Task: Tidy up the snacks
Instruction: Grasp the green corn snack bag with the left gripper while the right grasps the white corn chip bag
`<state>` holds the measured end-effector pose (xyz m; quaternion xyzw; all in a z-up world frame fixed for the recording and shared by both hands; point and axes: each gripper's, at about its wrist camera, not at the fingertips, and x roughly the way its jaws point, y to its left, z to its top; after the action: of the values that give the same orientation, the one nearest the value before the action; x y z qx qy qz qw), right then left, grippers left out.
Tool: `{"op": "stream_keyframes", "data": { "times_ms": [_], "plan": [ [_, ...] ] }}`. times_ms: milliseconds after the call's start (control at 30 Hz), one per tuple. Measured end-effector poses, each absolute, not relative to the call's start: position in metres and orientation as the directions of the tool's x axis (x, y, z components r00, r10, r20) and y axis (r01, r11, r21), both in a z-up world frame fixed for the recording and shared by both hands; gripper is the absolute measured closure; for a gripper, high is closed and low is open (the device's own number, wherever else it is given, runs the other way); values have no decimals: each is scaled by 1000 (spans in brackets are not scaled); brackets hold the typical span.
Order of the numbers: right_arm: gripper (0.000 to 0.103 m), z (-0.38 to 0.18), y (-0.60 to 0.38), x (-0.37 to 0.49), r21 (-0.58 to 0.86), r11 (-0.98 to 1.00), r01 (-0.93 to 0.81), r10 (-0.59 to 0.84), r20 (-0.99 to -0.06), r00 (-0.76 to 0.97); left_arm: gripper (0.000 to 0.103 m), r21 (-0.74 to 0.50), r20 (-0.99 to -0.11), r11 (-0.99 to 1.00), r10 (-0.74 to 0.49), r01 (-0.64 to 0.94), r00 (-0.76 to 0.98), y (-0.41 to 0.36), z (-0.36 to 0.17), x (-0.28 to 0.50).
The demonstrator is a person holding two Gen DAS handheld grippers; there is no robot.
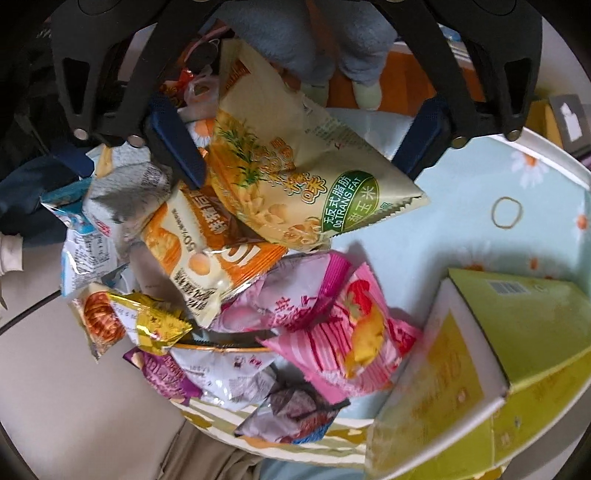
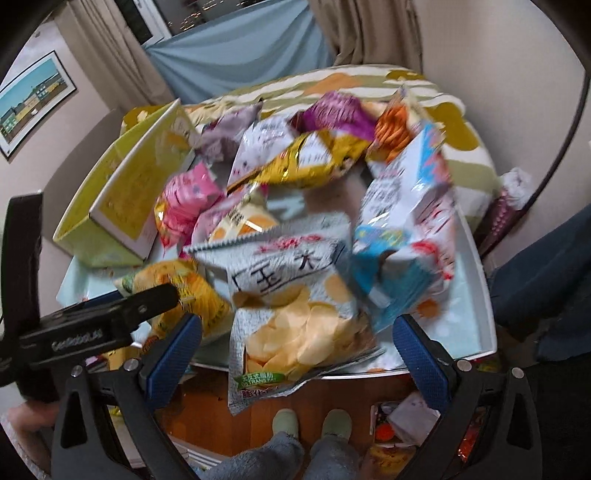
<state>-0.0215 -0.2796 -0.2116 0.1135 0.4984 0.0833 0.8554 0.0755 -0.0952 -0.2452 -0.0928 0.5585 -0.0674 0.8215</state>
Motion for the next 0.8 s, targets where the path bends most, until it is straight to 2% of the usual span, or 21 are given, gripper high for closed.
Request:
{"op": "stream_keyframes", "data": {
  "times_ms": [67,200,533,800],
  "plan": [
    [1,-215,-277,-19,274,961,-46,261,-836,483,8,-266,-900,964,-246,-4,361,-93,-250,78],
    [6,-222,-273,-12,270,961,-65,268,-840,471,22,-291,-903,957,-271,-10,334,-91,-259,83],
    [16,-239,-270,4,251,966,-66,252,-850,462,31,-311,-896,950,-299,16,327,-90,-263,85],
    [18,-243,-267,7,250,967,-57,247,-846,472,37,-318,-891,948,-308,25,332,-88,-262,82]
  ]
}}
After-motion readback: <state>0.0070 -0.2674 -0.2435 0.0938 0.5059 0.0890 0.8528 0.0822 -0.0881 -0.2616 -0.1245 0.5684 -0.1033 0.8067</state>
